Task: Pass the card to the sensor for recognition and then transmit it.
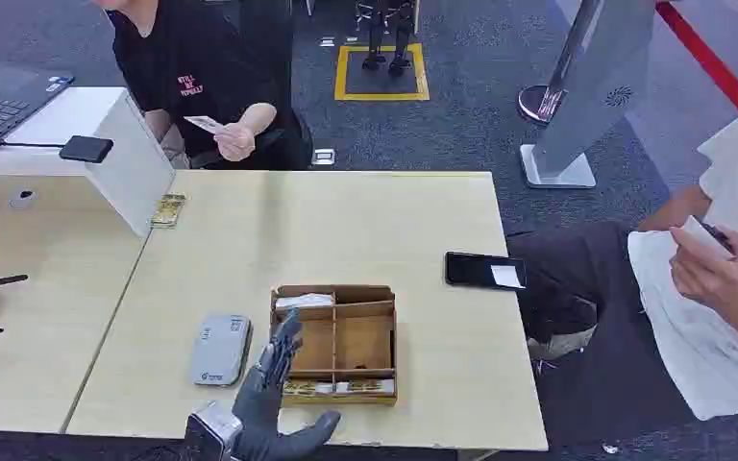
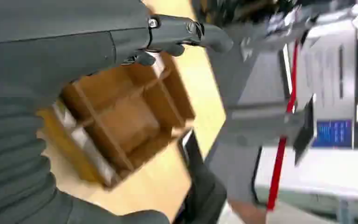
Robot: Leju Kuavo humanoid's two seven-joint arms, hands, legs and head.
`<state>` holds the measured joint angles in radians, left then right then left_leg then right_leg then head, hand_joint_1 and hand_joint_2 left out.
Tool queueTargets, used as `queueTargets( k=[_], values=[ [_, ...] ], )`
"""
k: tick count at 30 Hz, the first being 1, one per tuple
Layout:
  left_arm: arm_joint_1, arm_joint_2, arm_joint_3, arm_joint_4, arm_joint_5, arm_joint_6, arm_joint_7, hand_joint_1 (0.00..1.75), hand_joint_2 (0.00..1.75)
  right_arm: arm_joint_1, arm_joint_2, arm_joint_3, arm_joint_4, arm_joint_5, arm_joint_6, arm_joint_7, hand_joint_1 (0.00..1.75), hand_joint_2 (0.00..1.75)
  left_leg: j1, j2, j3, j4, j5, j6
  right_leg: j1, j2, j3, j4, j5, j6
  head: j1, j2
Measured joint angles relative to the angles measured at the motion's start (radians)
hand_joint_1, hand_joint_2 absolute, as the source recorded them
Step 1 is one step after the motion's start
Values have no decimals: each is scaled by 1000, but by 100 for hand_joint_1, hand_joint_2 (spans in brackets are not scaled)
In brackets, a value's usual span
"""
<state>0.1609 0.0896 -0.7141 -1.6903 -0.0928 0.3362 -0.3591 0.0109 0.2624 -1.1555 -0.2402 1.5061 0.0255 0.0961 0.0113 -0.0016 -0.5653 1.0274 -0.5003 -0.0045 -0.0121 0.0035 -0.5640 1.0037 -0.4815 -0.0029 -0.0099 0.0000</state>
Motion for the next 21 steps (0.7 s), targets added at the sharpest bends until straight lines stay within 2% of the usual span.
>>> queueTargets(
  k=[5,7,11,16,21],
  values=[
    [-16,-8,0,-16,-190,179,16,0,175,8,20,-19,-73,13,59,8,0,0,0,0,0,0,0,0,0,0,0,0,0,0,-1,0],
    [-28,-13,0,-16,-251,223,18,0,175,9,23,-22,-89,20,68,9,0,0,0,0,0,0,0,0,0,0,0,0,0,0,-1,0],
    [-52,-34,1,-16,-462,324,48,0,175,11,23,-23,-111,45,79,11,0,0,-1,0,0,0,0,0,0,0,0,0,0,0,0,0],
    [-92,-61,28,-13,-626,338,94,0,175,11,22,-23,-111,63,64,18,0,0,0,0,0,1,0,0,0,0,0,0,0,0,-1,0],
    [-144,-88,102,15,-750,338,118,0,175,6,12,-14,-72,65,14,26,0,0,0,0,0,0,0,0,0,0,0,0,0,0,-1,0]
  ],
)
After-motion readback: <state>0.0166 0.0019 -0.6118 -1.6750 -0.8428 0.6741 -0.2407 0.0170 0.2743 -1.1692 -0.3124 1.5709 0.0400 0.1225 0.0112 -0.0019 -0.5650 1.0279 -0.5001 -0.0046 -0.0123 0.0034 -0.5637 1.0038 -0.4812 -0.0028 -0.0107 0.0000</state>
